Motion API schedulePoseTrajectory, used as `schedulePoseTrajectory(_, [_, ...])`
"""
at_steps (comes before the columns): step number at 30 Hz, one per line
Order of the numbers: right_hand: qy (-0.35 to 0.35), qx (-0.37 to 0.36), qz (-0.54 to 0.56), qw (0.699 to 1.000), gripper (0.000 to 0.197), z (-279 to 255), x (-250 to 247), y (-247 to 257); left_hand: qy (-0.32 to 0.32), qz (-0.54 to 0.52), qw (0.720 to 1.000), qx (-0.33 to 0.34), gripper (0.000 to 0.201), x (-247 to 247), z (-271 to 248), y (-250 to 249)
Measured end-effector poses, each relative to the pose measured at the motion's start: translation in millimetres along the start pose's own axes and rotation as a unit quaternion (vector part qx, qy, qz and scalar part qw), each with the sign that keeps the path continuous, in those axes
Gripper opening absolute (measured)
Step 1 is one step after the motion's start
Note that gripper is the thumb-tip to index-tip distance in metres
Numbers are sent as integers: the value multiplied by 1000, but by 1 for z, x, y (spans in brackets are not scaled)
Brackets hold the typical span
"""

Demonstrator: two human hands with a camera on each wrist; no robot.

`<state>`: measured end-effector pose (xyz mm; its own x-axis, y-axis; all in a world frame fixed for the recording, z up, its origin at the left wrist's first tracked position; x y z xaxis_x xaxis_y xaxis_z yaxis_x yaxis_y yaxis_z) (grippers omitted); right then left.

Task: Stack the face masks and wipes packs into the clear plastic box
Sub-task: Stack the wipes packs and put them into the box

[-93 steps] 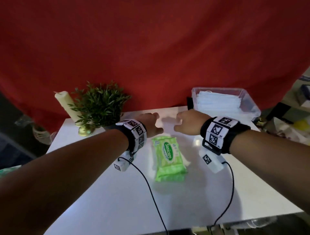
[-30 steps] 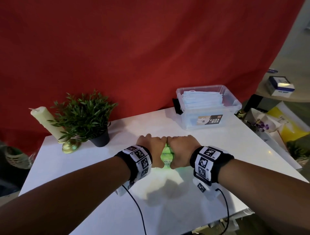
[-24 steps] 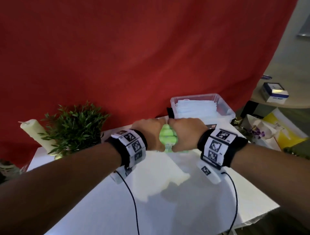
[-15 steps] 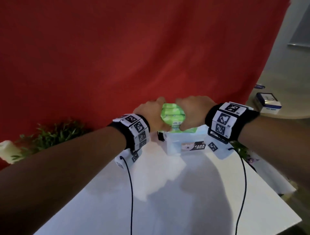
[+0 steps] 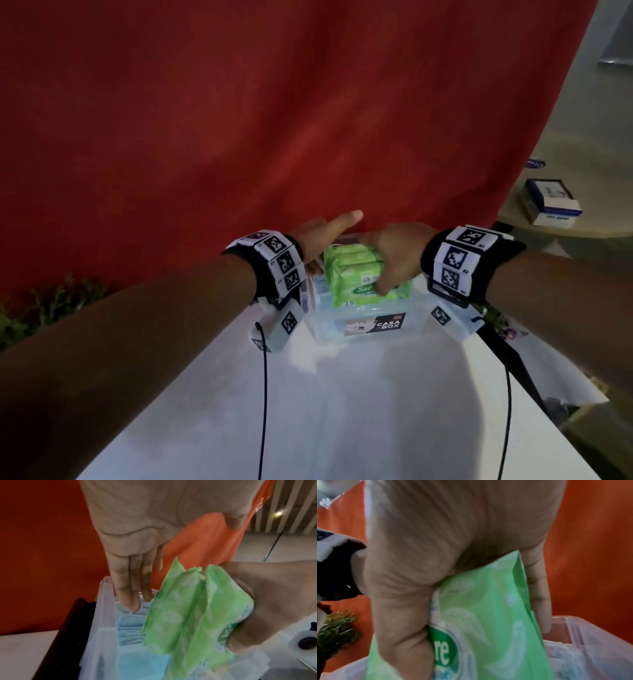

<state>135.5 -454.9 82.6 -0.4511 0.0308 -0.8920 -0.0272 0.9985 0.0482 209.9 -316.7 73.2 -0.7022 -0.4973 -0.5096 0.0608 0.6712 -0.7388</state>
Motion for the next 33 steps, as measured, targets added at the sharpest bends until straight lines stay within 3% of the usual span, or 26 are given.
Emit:
schedulePoseTrajectory(5, [49, -40, 33, 997, 90, 14, -2, -8, 52, -24, 992, -111, 94, 17, 8, -7])
schedulePoseTrajectory(7, [62, -62, 54, 995, 84, 19, -2, -10, 59, -36, 989, -128, 94, 25, 10, -9])
schedulePoseTrajectory(10, [94, -79, 72, 990, 67, 26, 0, -12, -43, -74, 996, -5, 70, 27, 25, -6])
schedulePoseTrajectory(12, [117, -82, 86, 986, 59, 33, 5, -14, -67, -100, 992, 42, 65, 27, 31, -2])
schedulePoseTrajectory(14, [134, -85, 106, 982, 57, 39, 10, -15, -65, -148, 986, 49, 69, 28, 43, 3])
schedulePoseTrajectory(17, [138, -95, 103, 980, 67, 46, 12, -15, -23, -191, 981, 12, 94, 32, 67, 15])
schedulePoseTrajectory(21, [165, -91, 123, 974, 79, 50, 11, -15, 38, -216, 976, 5, 82, 29, 66, 17])
schedulePoseTrajectory(24, [203, -63, 112, 971, 89, 55, 12, -17, 51, -227, 972, 0, 97, 30, 65, 23])
schedulePoseTrajectory(27, [235, -44, 92, 967, 97, 57, 13, -16, 34, -210, 977, -19, 95, 29, 63, 27])
schedulePoseTrajectory(30, [258, -20, 38, 965, 98, 61, 19, -14, 46, -197, 979, -24, 82, 30, 53, 22])
schedulePoseTrajectory(33, [280, -2, -13, 960, 90, 65, 31, -3, 102, -144, 984, -24, 35, 40, 45, 16])
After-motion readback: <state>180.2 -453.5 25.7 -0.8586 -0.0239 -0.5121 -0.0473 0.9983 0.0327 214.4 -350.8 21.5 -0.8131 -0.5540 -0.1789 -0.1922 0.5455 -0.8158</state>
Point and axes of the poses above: each hand's wrist, its own z-axis towards the middle knuckle, its own x-axis out of the palm, y = z × x, the point moved 2 cm from there along z, towards the middle knuckle, and after that the axes turned 9 degrees about y, right-handed, at the moved point
